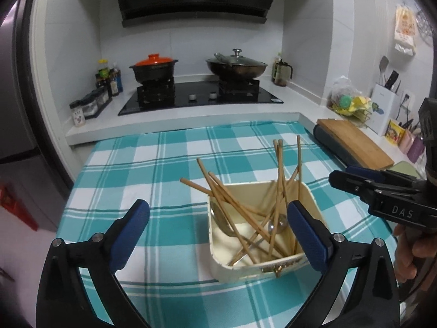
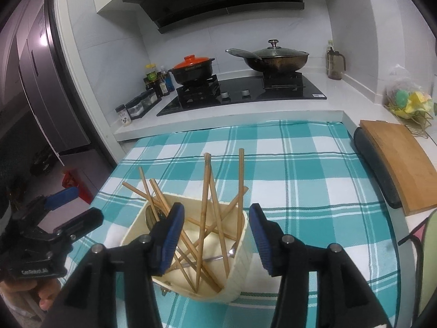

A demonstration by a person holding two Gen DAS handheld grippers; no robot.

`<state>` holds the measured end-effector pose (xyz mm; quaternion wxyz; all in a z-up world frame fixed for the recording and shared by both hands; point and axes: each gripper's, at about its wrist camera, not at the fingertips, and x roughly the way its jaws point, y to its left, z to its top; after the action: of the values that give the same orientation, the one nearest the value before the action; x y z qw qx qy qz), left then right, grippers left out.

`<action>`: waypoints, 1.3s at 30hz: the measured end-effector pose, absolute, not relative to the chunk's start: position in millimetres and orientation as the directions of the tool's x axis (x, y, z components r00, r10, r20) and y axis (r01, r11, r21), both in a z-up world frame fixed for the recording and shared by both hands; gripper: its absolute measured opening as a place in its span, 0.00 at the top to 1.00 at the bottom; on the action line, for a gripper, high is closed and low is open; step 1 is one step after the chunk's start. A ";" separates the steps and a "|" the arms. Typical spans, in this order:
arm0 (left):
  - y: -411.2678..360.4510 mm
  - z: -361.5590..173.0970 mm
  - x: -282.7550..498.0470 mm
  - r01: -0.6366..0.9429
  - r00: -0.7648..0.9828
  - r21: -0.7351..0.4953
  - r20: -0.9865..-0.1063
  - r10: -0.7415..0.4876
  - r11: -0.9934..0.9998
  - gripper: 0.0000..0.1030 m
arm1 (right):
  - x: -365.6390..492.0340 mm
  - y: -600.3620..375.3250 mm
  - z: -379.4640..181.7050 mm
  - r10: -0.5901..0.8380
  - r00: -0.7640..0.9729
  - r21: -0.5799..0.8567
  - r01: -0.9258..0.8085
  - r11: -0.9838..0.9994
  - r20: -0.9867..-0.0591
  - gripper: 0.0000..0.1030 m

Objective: Organize utensils

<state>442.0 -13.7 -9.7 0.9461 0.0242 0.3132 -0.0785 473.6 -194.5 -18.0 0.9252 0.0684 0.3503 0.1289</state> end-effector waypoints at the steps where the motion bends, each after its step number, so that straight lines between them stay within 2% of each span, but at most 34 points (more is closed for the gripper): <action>1: -15.4 -9.0 433.9 0.149 0.799 0.019 -0.592 -0.109 0.989 0.01 | 466.3 -194.7 -18.5 0.280 0.725 0.211 -0.188 0.959 -0.629 0.45; 7: -21.1 -1.1 379.1 0.058 0.847 0.117 -0.532 0.013 0.991 0.01 | 409.7 -186.8 -12.1 0.245 0.753 0.151 -0.193 0.970 -0.611 0.33; 10: -15.5 3.9 349.3 0.017 0.865 0.100 -0.501 0.035 0.995 0.01 | 374.9 -180.5 -4.1 0.217 0.776 0.110 -0.189 0.976 -0.593 0.19; 15: -7.7 5.7 303.6 -0.026 0.863 0.082 -0.501 0.063 0.996 0.01 | 321.8 -172.0 6.5 0.153 0.813 0.039 -0.159 0.987 -0.562 0.11; 18: -10.6 4.1 282.0 -0.058 0.853 0.132 -0.509 0.118 0.990 0.01 | 295.0 -168.4 10.2 0.109 0.828 0.006 -0.127 0.992 -0.549 0.00; 21: -10.8 0.6 264.3 -0.051 0.843 0.147 -0.524 0.122 0.988 0.01 | 267.8 -167.0 11.9 0.095 0.840 0.008 -0.107 0.994 -0.534 0.00; 25: -5.6 0.3 245.6 -0.033 0.835 0.111 -0.542 0.088 0.993 0.01 | 240.8 -162.9 12.1 0.115 0.836 0.026 -0.120 0.992 -0.536 0.00; 32: 5.5 6.3 228.9 -0.015 0.824 0.034 -0.566 0.032 0.999 0.00 | 208.4 -148.1 21.7 0.115 0.835 -0.030 -0.156 0.987 -0.539 0.00; 39: 6.2 13.2 218.7 -0.018 0.826 0.034 -0.563 0.035 0.999 0.00 | 196.4 -142.0 30.7 0.122 0.841 -0.044 -0.170 0.984 -0.528 0.00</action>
<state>218.7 6.2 13.2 0.9554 0.0137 0.2946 0.0138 196.4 -142.0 30.7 0.9583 -0.0444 0.2719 0.0761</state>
